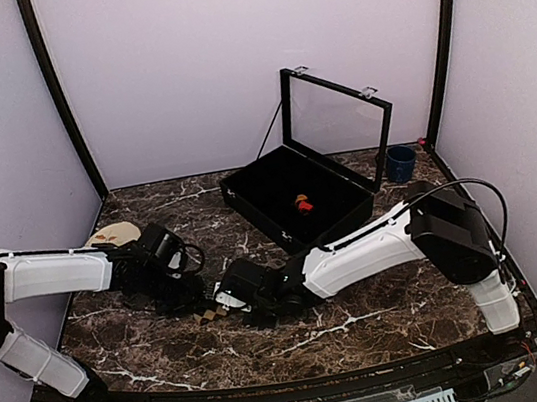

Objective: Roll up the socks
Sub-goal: Smooth out the sock at the center of the board, then pick up the sock from the center of the board.

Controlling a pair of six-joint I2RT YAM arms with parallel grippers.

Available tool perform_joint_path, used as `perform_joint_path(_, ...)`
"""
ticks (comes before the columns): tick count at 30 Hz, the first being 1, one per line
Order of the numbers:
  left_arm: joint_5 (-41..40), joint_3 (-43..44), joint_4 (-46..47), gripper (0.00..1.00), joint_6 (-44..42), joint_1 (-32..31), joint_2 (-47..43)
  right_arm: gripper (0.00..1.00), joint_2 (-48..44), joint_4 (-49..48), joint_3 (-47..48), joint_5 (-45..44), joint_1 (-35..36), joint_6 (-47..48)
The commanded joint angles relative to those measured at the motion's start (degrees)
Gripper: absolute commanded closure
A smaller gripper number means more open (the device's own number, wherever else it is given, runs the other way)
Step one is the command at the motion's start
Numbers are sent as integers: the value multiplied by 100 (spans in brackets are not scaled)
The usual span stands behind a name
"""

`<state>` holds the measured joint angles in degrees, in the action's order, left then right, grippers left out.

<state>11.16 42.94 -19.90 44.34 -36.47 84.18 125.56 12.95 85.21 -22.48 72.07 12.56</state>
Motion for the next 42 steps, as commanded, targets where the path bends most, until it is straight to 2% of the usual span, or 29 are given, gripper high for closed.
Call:
perform_joint_path(1,-265,56,-145,39,57,67,-511,100,-98,390,155,631,-43,-251)
perform_joint_path(8,-610,57,-170,34,82,87,-1060,100,-300,878,571,1299,-159,-803)
perform_joint_path(16,-539,-311,-19,33,133,272,-1317,100,-451,1337,841,1969,-337,-1393)
perform_joint_path(31,48,-845,549,34,-27,273,-1279,100,-682,1351,74,1735,-438,-888)
perform_joint_path(36,184,-881,549,39,-209,272,-1186,88,-641,1250,46,1799,-449,-928)
perform_joint_path(39,256,-901,539,46,-307,272,-1147,88,-620,1205,64,1825,-449,-948)
perform_joint_path(42,325,-899,507,47,-397,272,-1051,87,-602,1176,74,1829,-453,-948)
